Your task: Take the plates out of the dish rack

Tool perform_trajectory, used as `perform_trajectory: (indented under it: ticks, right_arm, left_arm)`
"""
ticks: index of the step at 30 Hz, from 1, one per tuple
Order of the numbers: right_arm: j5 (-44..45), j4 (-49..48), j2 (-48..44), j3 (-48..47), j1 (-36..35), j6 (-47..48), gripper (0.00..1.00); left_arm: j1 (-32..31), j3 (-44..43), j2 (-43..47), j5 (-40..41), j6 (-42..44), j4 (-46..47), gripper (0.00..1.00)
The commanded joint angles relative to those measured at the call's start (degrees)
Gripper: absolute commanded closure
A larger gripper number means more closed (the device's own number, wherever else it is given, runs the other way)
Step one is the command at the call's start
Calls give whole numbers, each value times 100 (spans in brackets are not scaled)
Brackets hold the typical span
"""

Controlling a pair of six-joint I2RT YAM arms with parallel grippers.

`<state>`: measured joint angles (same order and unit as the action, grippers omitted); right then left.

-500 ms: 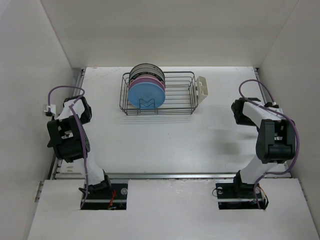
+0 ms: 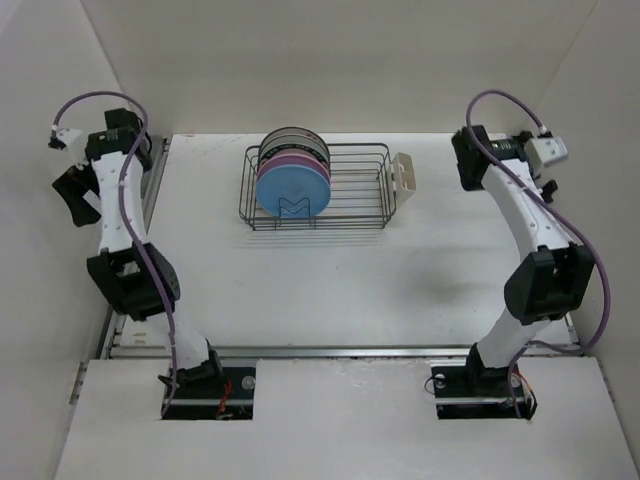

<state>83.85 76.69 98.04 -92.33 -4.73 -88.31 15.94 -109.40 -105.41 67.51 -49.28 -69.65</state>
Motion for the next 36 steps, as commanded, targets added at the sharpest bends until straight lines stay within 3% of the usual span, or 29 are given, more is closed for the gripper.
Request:
perform_trajectory:
  ticks: [1, 3, 4, 5, 6, 7, 8, 9, 11, 13, 16, 19, 21, 25, 28, 30, 32, 36]
  right_arm:
    - [351, -212, -338, -995, -834, 2802, 0]
    - [-986, -2989, -495, -972, -1369, 5818, 0]
    - [-2282, -4089, -714, -736, -1486, 8175, 0]
    - [-3704, -4796, -942, -585, -1591, 8642, 0]
    - [-5972, -5047, -1397, -366, -1766, 8847, 0]
    - [-6795, -5302, -1602, -260, -1838, 8901, 0]
    - [-7578, -5565, -1760, -146, -1838, 8963, 0]
    - [-8821, -6099, -1858, 90, -1891, 8963, 0]
    - [-9604, -6446, -1711, 146, -1944, 8963, 0]
    - [-10315, -5888, -846, -578, -2110, 9173, 5]
    - [-10458, -4440, 160, -2159, -2233, 9438, 15]
    - [-10627, -4590, 733, -2324, -2287, 9438, 18]
    - [-10478, -4855, 813, -2132, -2497, 9438, 22]
    - [-10021, -5321, 1138, -1955, -2796, 9604, 34]
    - [-9871, -5374, 1507, -2034, -2945, 9754, 44]
    - [-9810, -5514, 1709, -2087, -2946, 9754, 44]
    - [-9669, -5515, 2025, -2253, -2998, 9754, 50]
    - [-9362, -5594, 2430, -2447, -2998, 9702, 58]
  left_arm:
    - [111, 111, 1563, -4996, 3965, 1543, 0]
    - [-81, 471, 2301, -6778, 4748, 1918, 0]
    - [-205, 473, 2427, -7412, 5100, 1998, 0]
    - [-362, 473, 2507, -8036, 5730, 1999, 0]
    - [-573, 342, 2507, -7825, 5962, 1851, 0]
    - [-1114, 254, 2507, -7327, 6130, 1745, 0]
    - [-1363, 253, 2412, -6060, 6254, 1744, 0]
    - [-1566, 253, 2358, -5404, 6316, 1805, 0]
    - [-1944, 533, 2165, -4469, 6482, 1885, 0]
    - [-2095, 605, 1842, -4062, 6720, 1833, 0]
    - [-2288, 228, 1524, -3833, 6634, 1577, 0]
    - [-2289, 7, 1470, -3508, 6483, 1866, 0]
    - [-2289, -352, 1226, -3699, 6422, 1640, 0]
    - [-2289, -1320, 399, -6067, 6422, 59, 0]
    - [-2289, -1250, -84, -6468, 6142, 21, 0]
    - [-2289, -1188, -374, -6600, 5940, 179, 7]
    - [-2228, -1188, -814, -6601, 5816, 311, 22]
    - [-2035, -1346, -1403, -6592, 5500, 618, 36]
